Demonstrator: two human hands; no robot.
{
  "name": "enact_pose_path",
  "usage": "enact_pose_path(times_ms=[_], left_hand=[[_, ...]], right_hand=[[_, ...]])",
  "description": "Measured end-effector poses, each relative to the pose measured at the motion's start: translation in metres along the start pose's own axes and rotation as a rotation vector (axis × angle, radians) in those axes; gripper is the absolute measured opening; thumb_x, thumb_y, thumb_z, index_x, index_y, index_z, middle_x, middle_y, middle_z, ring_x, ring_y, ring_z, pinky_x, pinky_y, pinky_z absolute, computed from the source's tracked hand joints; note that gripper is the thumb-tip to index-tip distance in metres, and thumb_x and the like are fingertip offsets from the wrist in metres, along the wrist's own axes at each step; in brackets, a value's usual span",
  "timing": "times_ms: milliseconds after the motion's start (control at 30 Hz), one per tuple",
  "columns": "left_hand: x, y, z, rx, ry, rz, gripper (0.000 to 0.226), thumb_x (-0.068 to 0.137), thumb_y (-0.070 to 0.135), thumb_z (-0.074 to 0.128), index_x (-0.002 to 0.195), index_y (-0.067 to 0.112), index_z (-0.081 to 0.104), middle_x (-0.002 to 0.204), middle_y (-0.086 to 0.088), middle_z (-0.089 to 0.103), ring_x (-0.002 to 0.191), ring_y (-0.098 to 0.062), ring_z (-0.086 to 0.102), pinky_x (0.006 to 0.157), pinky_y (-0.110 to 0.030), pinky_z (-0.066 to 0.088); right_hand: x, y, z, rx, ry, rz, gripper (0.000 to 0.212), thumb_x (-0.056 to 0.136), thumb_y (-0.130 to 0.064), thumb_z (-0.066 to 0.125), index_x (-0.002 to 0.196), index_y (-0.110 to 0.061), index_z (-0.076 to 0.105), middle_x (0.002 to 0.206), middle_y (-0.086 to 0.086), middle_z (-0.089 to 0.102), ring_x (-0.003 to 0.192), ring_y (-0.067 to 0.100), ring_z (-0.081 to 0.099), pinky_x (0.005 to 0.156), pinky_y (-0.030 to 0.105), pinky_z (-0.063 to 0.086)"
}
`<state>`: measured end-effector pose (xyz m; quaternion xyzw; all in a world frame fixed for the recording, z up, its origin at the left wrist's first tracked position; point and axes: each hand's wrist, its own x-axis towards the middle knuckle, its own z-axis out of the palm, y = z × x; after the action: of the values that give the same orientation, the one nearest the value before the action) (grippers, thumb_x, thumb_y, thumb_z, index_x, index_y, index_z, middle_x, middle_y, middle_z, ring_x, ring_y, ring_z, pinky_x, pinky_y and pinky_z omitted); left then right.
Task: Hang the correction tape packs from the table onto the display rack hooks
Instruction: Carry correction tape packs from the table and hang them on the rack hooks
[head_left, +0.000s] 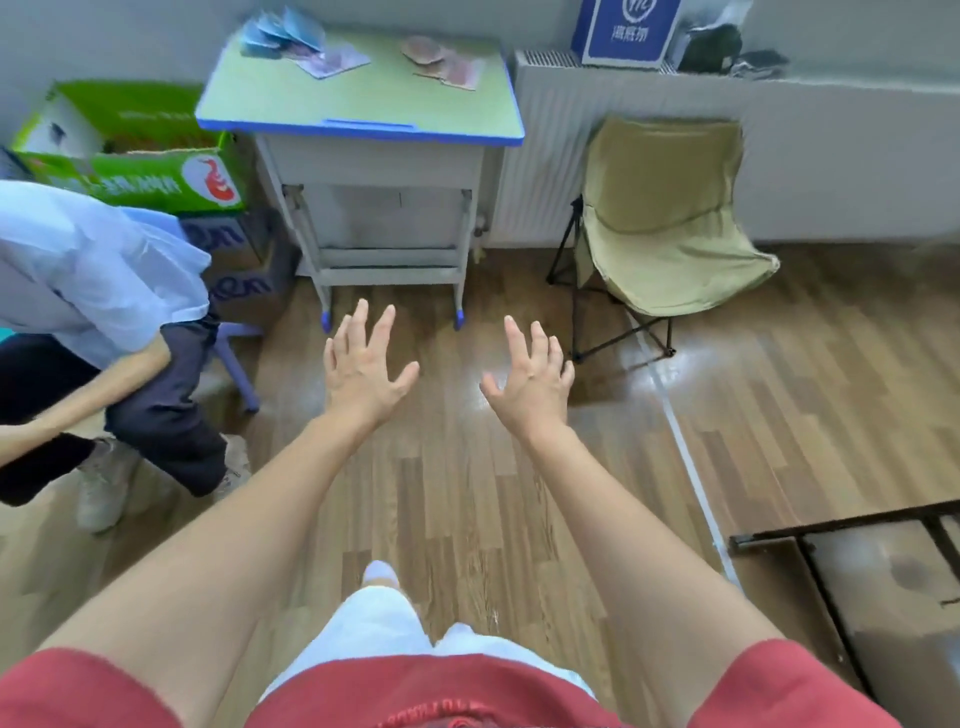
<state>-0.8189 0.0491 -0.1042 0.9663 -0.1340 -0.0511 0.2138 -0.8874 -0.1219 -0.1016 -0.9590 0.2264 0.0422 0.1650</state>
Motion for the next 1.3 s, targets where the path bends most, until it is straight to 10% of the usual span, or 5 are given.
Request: enact_pose_path(times_ms=[1300], left_hand=[[0.74, -0.086, -0.063, 0.091, 0.056, -0.101, 0.075, 0.092, 0.038, 0.056, 0.153, 0.021, 0.015, 0.16, -0.011, 0.007, 0.146, -0.028, 0.008, 0.116, -0.039, 0.007]], right_hand=[[0.745, -0.221, -0.04, 0.001, 0.023, -0.129, 0.07, 0.09, -0.035, 0.053, 0.151, -0.022, 0.02, 0.156, 0.012, 0.02, 0.142, 0.033, 0.018, 0.11, 0.046, 0.021]])
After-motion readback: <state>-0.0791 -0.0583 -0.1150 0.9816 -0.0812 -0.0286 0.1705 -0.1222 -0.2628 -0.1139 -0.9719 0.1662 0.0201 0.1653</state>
